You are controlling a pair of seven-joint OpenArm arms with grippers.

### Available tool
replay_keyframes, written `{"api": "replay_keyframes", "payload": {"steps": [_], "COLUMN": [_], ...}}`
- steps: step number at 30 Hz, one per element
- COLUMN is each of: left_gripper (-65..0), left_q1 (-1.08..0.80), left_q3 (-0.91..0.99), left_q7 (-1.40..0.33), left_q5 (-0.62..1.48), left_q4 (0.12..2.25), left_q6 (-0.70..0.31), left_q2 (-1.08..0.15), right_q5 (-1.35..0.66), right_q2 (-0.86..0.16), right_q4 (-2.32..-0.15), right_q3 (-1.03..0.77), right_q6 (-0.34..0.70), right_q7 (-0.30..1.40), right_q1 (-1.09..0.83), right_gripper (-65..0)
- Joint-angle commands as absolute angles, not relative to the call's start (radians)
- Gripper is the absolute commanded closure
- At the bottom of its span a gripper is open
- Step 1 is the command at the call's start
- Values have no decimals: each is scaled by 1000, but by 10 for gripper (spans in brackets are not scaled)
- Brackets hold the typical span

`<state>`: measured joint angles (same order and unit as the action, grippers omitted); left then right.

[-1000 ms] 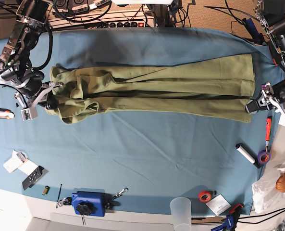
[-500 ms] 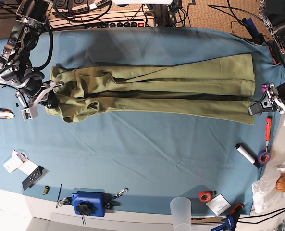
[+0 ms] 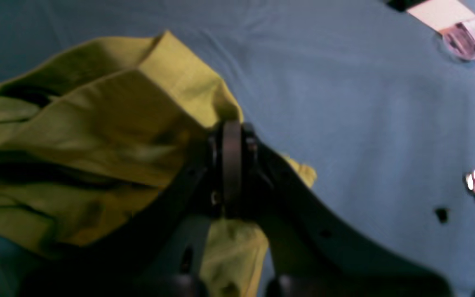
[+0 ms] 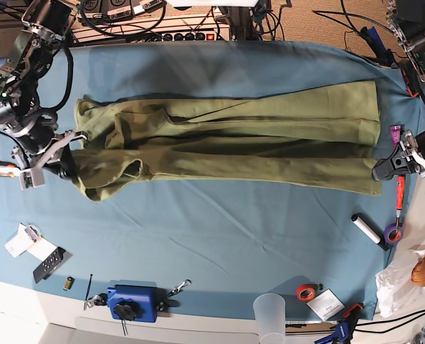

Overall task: Layout the t-shirt on the table in an organized manner, then fold the t-shirt properly
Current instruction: 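Fold the grasped edge over lengthwise with both grippers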

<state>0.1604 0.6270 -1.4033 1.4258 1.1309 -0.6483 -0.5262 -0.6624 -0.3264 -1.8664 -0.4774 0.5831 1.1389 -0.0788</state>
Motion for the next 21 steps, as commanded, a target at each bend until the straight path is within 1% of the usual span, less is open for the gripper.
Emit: {"api": "replay_keyframes", "payload": {"steps": [1, 12, 16, 17, 18, 20, 21], "left_gripper": [0, 0, 0, 0, -33, -177, -241], "left_q1": [173, 27, 14, 14, 14, 14, 14], "left_q3": [633, 633, 633, 633, 633, 633, 633], "left_q7": [-1396, -1396, -1396, -1396, -1396, -1396, -1396], "left_q5": [1459, 1460, 1457, 1452, 1451, 1451, 1451], "left_q4": [1148, 1148, 1148, 1148, 1148, 1148, 1148], "left_q6": [-648, -648, -651, -666, -693, -698, -698], "left_q2": [-552, -551, -545, -544, -544, -544, -544], "right_q5": [-675, -690, -650, -646, -646, -647, -647], "right_q2": [-341, -341, -341, -341, -341, -341, -341], "right_q4": [-1881, -1881, -1881, -1881, -1881, -1881, -1881], "right_q3": [-484, -485, -484, -484, -484, -484, -484], "right_q6": [581, 582, 583, 583, 583, 603, 621], "right_q7": [1132, 1138, 1148, 1163, 1177, 1192, 1200], "right_q1": [-76, -200, -211, -211, -211, -211, -211], "right_gripper": [0, 0, 0, 0, 0, -10, -60]}}
